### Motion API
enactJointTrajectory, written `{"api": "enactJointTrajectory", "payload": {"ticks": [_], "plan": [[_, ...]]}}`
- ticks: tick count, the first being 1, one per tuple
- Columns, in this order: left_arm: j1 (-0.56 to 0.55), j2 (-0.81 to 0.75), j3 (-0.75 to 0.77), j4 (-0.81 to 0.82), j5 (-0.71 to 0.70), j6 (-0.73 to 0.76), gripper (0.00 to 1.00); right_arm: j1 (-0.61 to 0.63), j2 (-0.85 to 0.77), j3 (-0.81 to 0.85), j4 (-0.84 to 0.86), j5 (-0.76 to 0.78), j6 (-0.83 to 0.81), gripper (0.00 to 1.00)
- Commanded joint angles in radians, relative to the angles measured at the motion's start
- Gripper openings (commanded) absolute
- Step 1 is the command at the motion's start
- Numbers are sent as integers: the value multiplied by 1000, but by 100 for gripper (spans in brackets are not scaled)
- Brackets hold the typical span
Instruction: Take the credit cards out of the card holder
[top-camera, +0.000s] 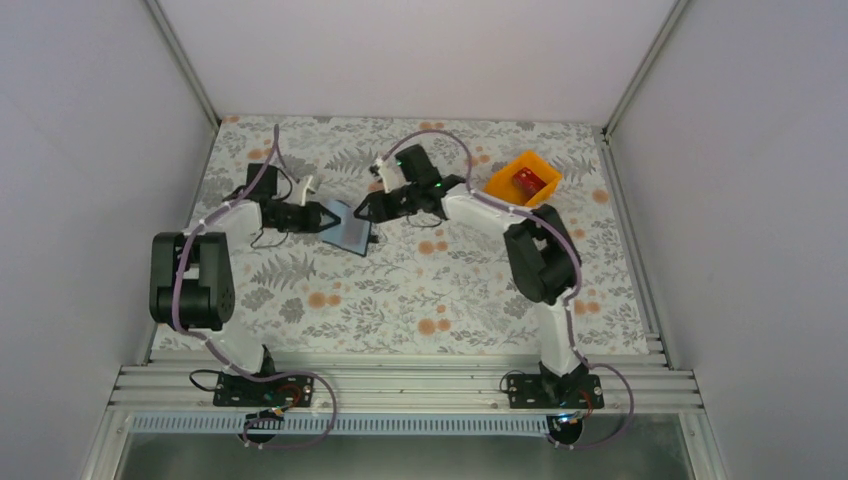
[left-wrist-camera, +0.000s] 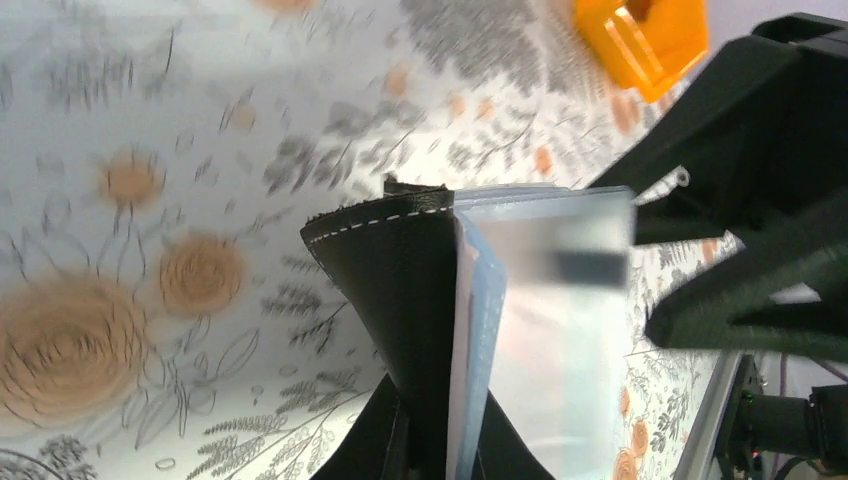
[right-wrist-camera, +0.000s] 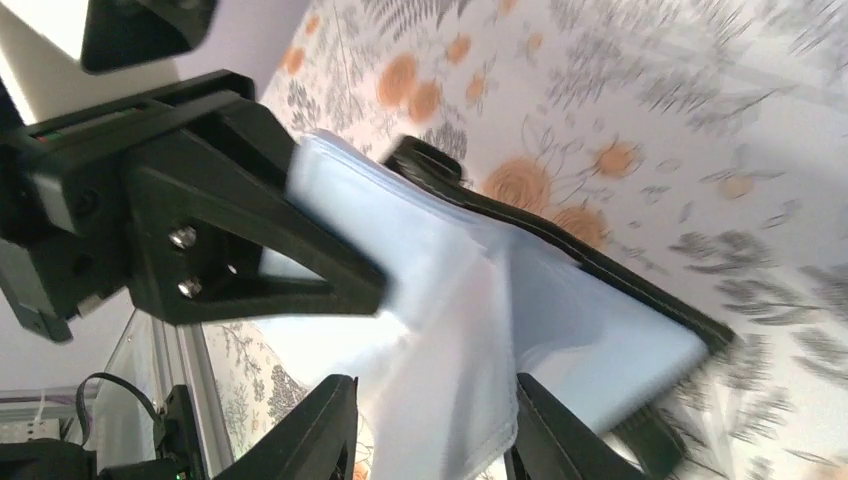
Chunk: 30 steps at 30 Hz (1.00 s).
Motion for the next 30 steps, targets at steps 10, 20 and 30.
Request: {"api": "enactJointTrajectory", "payload": {"ticks": [10, 20, 30], "plan": [[-30, -276, 462, -467, 102, 457, 2, -102, -589, -176, -51, 87, -313, 53], [-105, -438, 804, -603, 159, 473, 2, -67, -877, -191, 140, -16, -277, 66], [-108, -534, 863, -547, 402, 367, 2, -6, -879, -99, 119, -63, -388, 76]]}}
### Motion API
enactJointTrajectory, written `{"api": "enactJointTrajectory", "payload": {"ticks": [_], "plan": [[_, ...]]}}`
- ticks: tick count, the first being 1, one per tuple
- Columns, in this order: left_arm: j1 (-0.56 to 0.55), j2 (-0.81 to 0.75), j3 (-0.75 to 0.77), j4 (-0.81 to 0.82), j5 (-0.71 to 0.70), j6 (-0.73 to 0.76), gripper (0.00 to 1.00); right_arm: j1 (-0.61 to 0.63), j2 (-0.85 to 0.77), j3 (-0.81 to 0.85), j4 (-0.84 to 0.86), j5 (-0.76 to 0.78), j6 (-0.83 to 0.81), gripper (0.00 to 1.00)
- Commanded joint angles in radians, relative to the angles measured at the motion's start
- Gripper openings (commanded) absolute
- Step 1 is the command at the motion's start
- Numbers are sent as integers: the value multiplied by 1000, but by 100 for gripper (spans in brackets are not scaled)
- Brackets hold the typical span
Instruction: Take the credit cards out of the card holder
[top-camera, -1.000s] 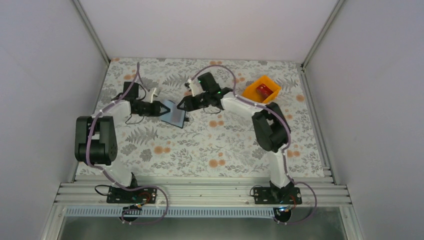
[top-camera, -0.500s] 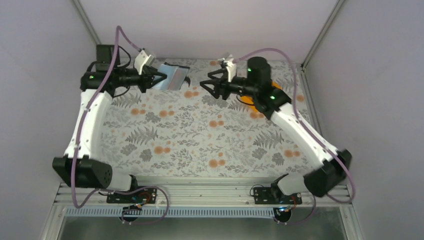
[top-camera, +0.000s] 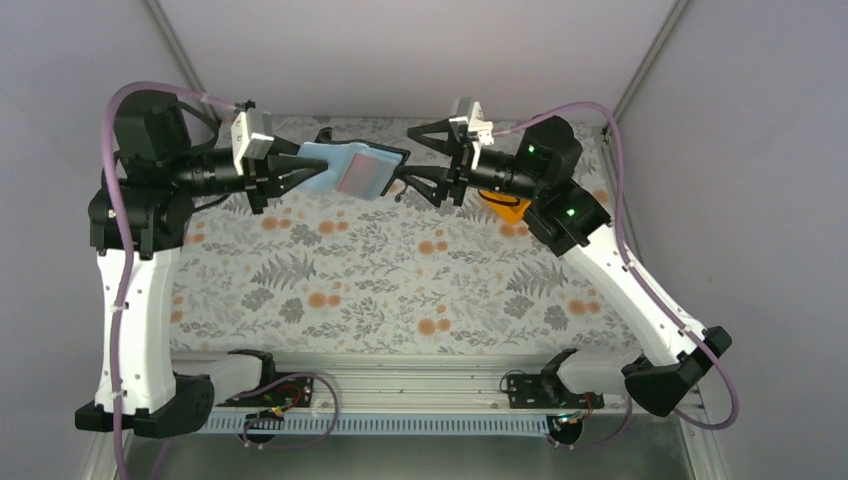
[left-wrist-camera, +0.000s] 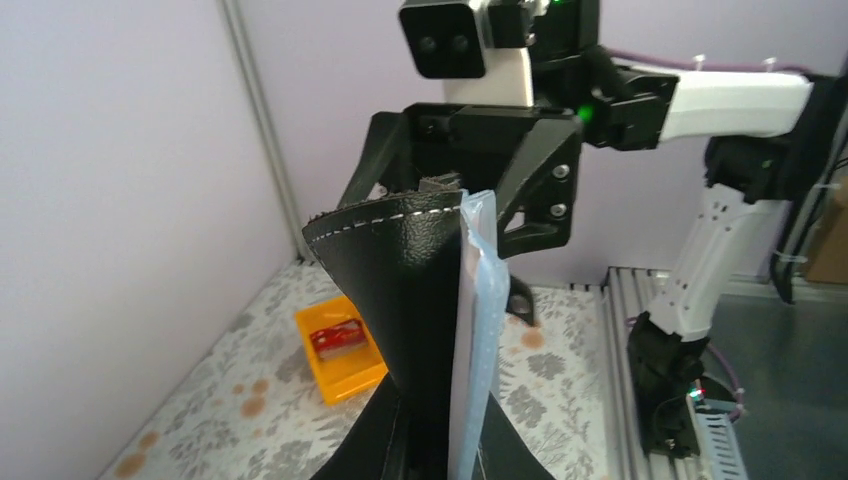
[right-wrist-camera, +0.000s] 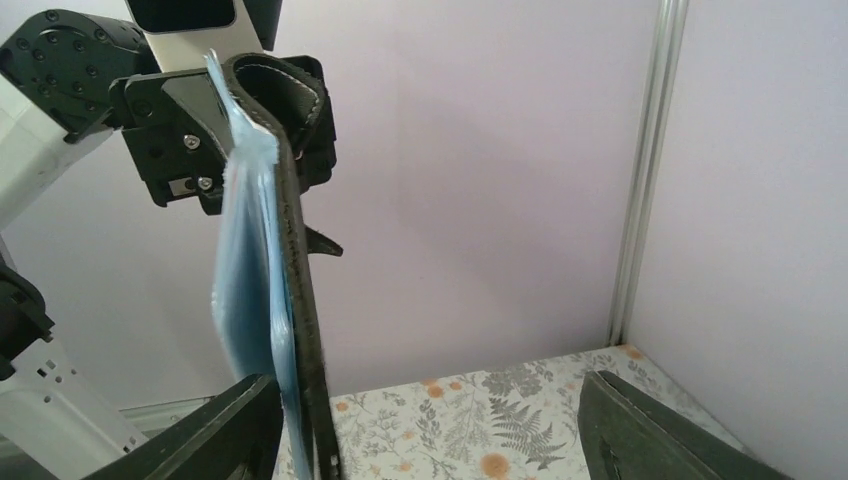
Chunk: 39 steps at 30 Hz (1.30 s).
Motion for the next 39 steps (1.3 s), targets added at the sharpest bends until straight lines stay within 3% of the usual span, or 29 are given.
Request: {"api": "enactJointTrajectory", "payload": {"ticks": [1, 8, 19, 24, 27, 30, 34, 39], "plan": [[-1, -17, 26, 12, 112, -41, 2, 12, -20, 65, -37, -53, -82, 76], [0, -29, 39, 42, 151, -85, 2, 18, -4, 83, -93, -62, -85, 70], [3, -46, -30, 106, 99, -160, 2, 51, 43, 108, -126, -165, -129, 71], [5, -36, -31, 111, 95, -168, 2, 58, 62, 125, -135, -164, -121, 65], [8, -26, -27, 102, 90, -164, 2, 66, 74, 155, -213, -213, -215, 69], [17, -6, 16, 83, 82, -157, 2, 66, 47, 167, -341, -162, -361, 70], [26, 3, 34, 64, 84, -147, 2, 65, 2, 131, -352, -167, -446, 72], [30, -10, 26, 45, 88, -124, 2, 66, 26, 151, -277, -194, -377, 50]]}}
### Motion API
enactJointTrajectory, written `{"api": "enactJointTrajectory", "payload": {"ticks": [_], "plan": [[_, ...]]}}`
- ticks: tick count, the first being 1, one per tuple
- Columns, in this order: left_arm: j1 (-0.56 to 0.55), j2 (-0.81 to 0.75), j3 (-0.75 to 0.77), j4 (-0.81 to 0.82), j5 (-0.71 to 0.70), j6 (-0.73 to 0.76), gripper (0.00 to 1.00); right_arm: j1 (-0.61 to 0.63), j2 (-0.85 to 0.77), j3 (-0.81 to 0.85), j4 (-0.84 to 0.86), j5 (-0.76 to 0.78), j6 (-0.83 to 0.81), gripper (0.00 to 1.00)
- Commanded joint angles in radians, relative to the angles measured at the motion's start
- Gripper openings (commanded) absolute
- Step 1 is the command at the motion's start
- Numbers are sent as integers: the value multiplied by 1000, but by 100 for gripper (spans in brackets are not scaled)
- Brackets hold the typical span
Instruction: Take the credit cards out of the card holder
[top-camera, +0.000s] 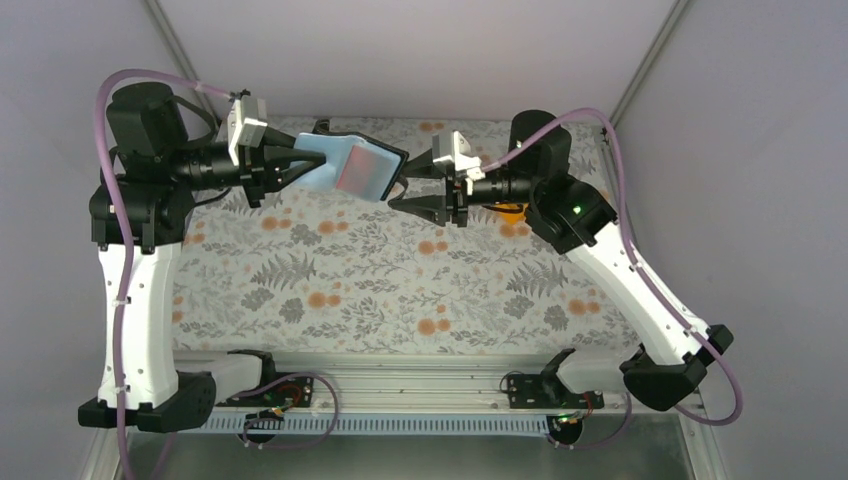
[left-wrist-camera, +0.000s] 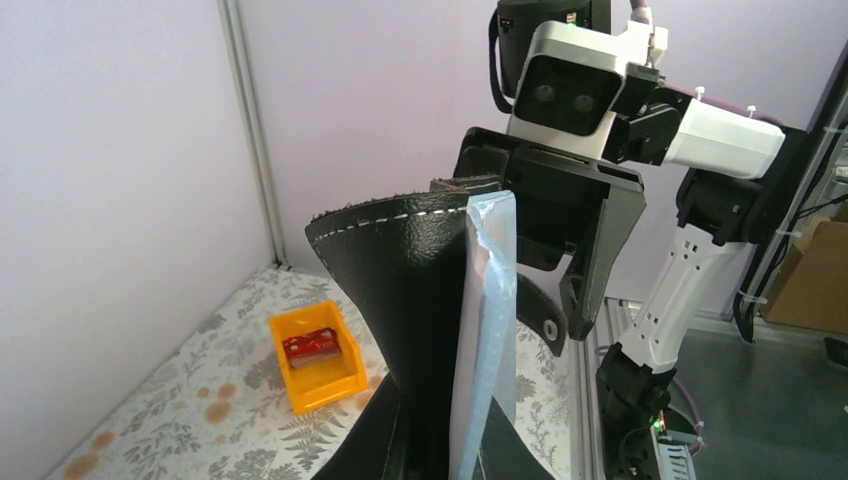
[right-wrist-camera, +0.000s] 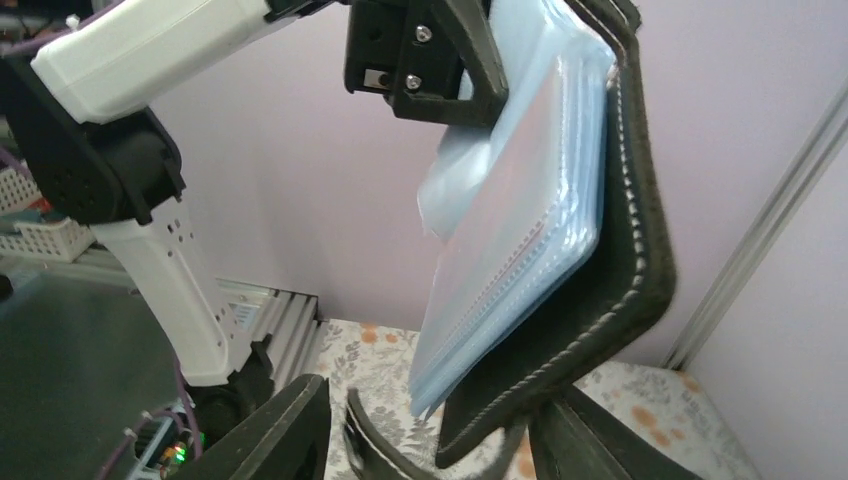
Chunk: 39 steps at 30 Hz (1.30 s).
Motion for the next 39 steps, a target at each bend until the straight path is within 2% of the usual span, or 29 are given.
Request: {"api": "enactJointTrajectory", "payload": {"ticks": [1, 4, 9, 13, 15, 17, 19, 23, 27, 29, 35, 39], "plan": [[7, -18, 21, -15, 19, 21, 2, 10, 3, 22, 50, -19, 15, 45], [9, -17, 10, -7, 32, 16, 2, 11, 17, 29, 86, -2, 67, 31], [11, -28, -4, -2, 40, 12, 2, 10, 44, 69, 112, 9, 147, 19], [11, -29, -7, -5, 56, 15, 2, 11, 69, 75, 136, 19, 199, 18], [10, -29, -6, -7, 57, 18, 2, 11, 92, 98, 109, 17, 201, 25], [11, -30, -3, -11, 62, 20, 2, 11, 109, 119, 73, -16, 180, 39], [11, -29, 2, -9, 56, 19, 2, 11, 109, 130, 22, -52, 137, 49], [11, -37, -5, -9, 51, 20, 2, 11, 40, 57, -42, -73, 4, 69], [11, -40, -11, -8, 47, 20, 2, 12, 14, 43, -33, -89, 7, 73], [10, -38, -9, -13, 50, 26, 2, 11, 29, 58, 12, -114, 46, 70], [10, -35, -6, -21, 55, 34, 2, 11, 59, 83, 80, -58, 138, 36], [10, -38, -15, -26, 64, 40, 2, 11, 54, 75, 97, -48, 152, 21]]}}
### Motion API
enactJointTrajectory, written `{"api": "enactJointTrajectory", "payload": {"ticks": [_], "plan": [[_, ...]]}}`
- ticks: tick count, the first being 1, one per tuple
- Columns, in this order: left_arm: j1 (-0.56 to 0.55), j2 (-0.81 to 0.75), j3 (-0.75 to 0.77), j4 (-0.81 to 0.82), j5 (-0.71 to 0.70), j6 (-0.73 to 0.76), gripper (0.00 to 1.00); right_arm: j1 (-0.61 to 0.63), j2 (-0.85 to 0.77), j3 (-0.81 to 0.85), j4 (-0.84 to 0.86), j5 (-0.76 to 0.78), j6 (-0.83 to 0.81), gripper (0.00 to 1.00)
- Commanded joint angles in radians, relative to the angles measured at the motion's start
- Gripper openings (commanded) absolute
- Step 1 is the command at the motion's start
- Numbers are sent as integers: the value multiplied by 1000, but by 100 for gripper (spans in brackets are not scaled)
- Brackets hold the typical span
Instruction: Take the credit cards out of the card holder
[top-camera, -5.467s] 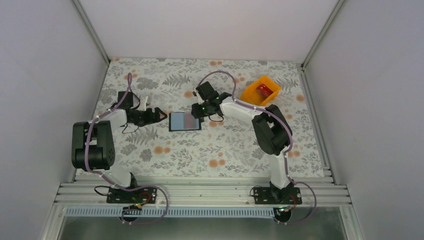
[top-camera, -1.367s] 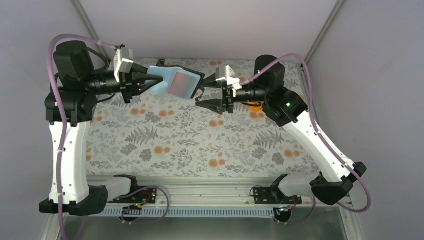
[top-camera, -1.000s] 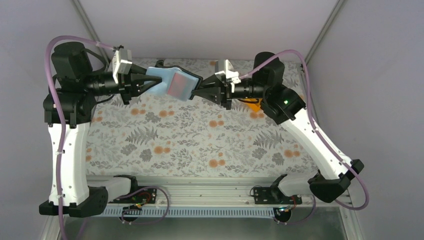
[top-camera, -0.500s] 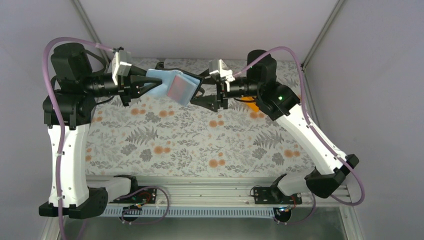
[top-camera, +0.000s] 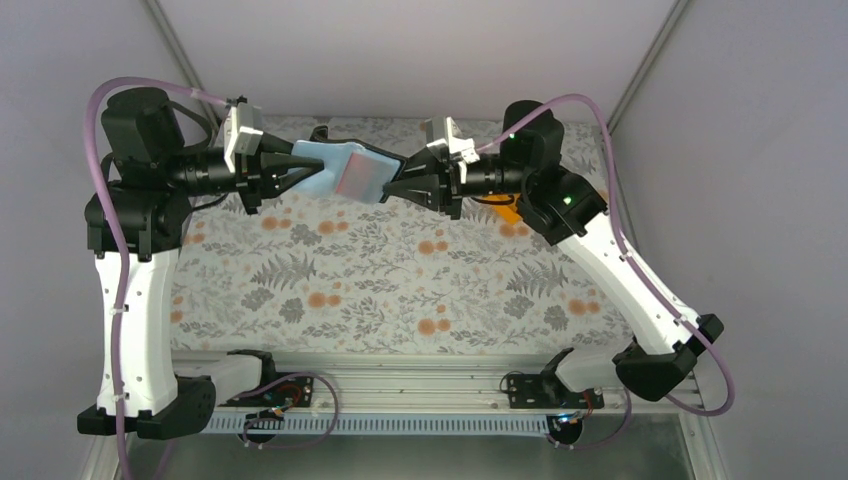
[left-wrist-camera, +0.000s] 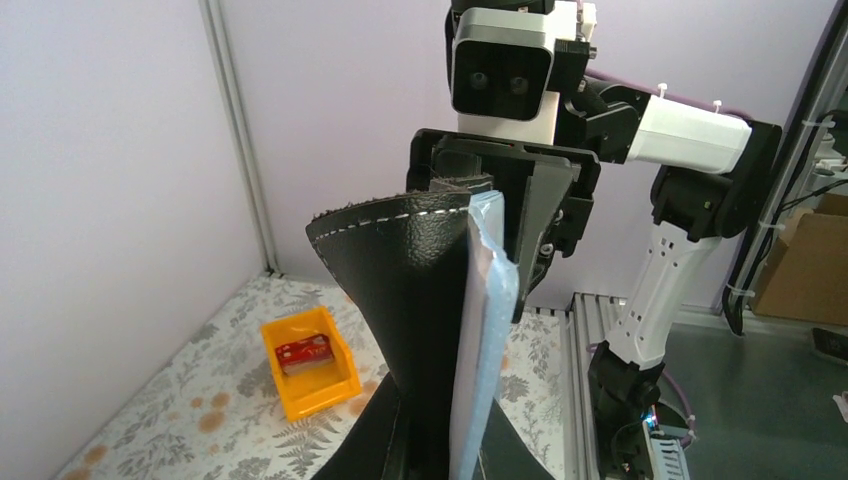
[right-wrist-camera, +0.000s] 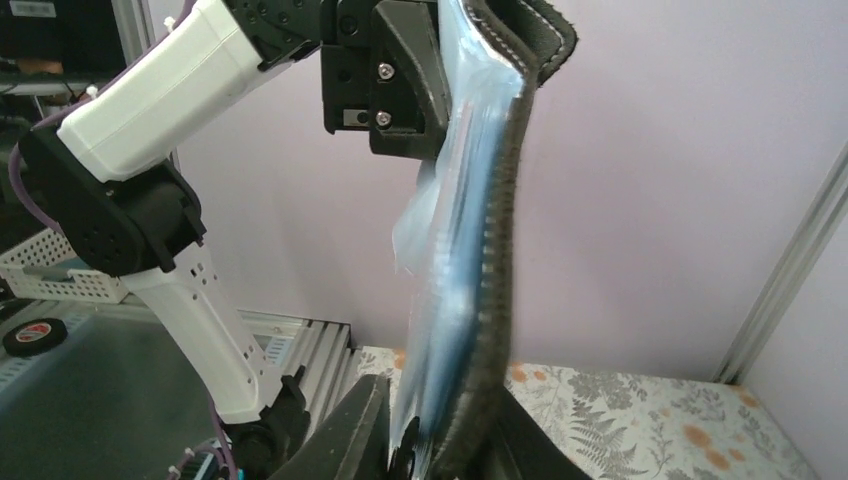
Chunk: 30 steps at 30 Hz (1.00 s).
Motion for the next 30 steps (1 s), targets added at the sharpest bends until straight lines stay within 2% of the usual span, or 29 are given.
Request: {"api": "enactJointTrajectory", "payload": {"ticks": [1, 3, 5, 6, 9, 13, 20, 22, 24, 28, 29, 30], "plan": [[2, -12, -8, -11, 37, 20, 2, 8, -4, 17, 51, 12, 36, 17], [3, -15, -16, -7, 39, 19, 3, 9, -9, 13, 71, 20, 62, 5], [3, -17, -39, 19, 60, -7, 2, 9, -1, 19, 107, 31, 114, 4], [3, -17, -50, 24, 67, -10, 2, 10, 6, 29, 120, 40, 137, 5], [2, -22, -76, 41, 51, -25, 2, 34, 28, 47, 145, 122, 169, 18], [1, -21, -97, 57, 52, -38, 2, 70, 58, 52, 169, 167, 181, 26], [1, -12, -100, 58, 49, -38, 2, 115, 68, 42, 222, 183, 212, 24], [1, -7, -102, 68, 41, -51, 2, 132, 79, 45, 212, 205, 217, 19], [1, -5, -109, 86, 12, -75, 2, 141, 93, 59, 205, 233, 243, 6], [1, 0, -132, 120, -41, -113, 3, 147, 123, 105, 179, 275, 291, 4], [1, 0, -139, 125, -46, -113, 9, 148, 124, 109, 163, 299, 293, 4], [1, -1, -138, 123, -54, -104, 25, 149, 123, 108, 150, 329, 293, 4]]}}
